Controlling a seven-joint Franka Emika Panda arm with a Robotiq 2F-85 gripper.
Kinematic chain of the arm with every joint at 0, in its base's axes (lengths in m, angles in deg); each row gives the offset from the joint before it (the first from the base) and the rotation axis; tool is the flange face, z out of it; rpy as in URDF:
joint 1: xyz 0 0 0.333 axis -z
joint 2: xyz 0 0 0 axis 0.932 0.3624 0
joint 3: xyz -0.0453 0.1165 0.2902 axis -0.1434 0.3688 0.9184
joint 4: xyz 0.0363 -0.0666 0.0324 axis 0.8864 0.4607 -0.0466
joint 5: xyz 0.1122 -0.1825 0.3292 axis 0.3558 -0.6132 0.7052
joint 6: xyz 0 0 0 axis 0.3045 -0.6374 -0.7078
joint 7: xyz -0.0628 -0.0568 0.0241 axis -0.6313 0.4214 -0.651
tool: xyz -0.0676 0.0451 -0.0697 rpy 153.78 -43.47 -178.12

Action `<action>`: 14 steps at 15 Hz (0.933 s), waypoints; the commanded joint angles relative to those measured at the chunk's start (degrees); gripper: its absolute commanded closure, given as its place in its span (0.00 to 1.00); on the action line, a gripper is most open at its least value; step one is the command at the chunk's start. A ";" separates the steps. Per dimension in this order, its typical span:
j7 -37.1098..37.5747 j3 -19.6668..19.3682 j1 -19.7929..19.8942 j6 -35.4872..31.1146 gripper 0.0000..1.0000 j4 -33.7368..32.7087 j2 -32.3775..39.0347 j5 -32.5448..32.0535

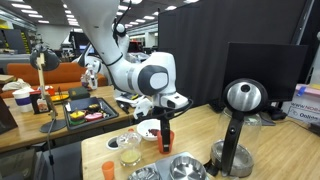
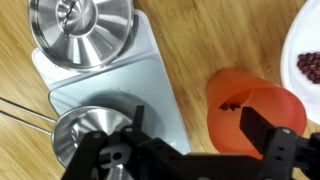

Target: Pick the big orange cup and put it on the left side of the table

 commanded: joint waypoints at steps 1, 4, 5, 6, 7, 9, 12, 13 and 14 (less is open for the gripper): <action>-1.69 0.20 -0.29 2.25 0.05 -2.63 1.55 2.66; -1.22 0.05 -0.80 1.25 0.32 -3.63 2.12 3.30; -1.17 0.01 -0.86 1.31 0.38 -3.87 2.18 3.48; -1.14 -0.03 -0.85 1.40 0.47 -3.99 2.20 3.64; -1.13 -0.06 -0.84 1.42 0.53 -4.05 2.22 3.81; -1.03 -0.21 -0.86 1.53 0.67 -4.05 2.32 4.02; -1.08 -0.26 -0.77 1.69 0.88 -4.12 2.47 4.20; -1.23 -0.17 -0.69 1.64 0.95 -4.07 2.39 4.35; -1.51 -0.10 -0.59 1.23 0.99 -3.87 2.05 4.41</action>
